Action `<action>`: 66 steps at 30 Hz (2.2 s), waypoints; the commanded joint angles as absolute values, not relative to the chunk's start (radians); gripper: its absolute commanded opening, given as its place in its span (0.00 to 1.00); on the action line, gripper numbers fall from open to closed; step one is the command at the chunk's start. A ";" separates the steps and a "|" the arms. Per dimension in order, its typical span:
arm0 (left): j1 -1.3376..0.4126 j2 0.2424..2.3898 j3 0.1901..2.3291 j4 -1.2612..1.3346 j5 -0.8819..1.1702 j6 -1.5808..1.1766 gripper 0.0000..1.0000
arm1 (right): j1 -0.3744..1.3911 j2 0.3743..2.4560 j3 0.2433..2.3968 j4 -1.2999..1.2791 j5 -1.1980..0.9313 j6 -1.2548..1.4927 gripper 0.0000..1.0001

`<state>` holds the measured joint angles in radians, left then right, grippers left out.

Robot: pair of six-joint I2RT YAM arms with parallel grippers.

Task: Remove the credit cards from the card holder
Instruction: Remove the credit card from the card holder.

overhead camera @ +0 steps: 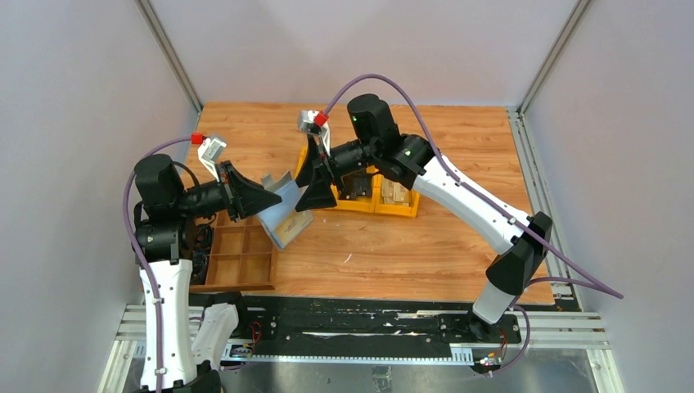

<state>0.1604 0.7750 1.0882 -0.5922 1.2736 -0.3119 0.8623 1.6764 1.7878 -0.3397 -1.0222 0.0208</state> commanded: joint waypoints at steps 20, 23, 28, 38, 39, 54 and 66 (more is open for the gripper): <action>0.158 0.754 1.119 -0.589 1.350 -0.307 0.00 | 0.885 1.697 1.863 -0.388 -1.080 -0.035 0.76; 0.159 0.756 1.121 -0.590 1.347 -0.305 0.00 | 0.893 1.698 1.862 -0.382 -1.130 -0.030 0.68; 0.158 0.762 1.128 -0.590 1.347 -0.304 0.00 | 0.895 1.711 1.863 -0.396 -1.138 -0.027 0.50; 0.158 0.757 1.131 -0.592 1.334 -0.313 0.41 | 0.889 1.775 1.950 -0.412 -1.091 0.062 0.00; 0.158 0.757 1.129 -0.591 1.334 -0.318 0.58 | 0.876 1.767 1.937 -0.348 -1.097 0.124 0.00; 0.158 0.716 1.067 -0.323 1.286 -0.570 0.67 | 0.750 1.628 1.343 1.112 -1.021 1.222 0.00; 0.158 0.731 1.045 -0.246 1.182 -0.608 0.07 | 0.790 1.562 1.294 0.957 -1.103 1.087 0.33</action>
<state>0.1593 0.7246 1.0534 -0.2909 1.2228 -0.5877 0.7689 1.6230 1.2888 0.9932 -1.0279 1.1595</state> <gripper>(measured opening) 0.122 0.160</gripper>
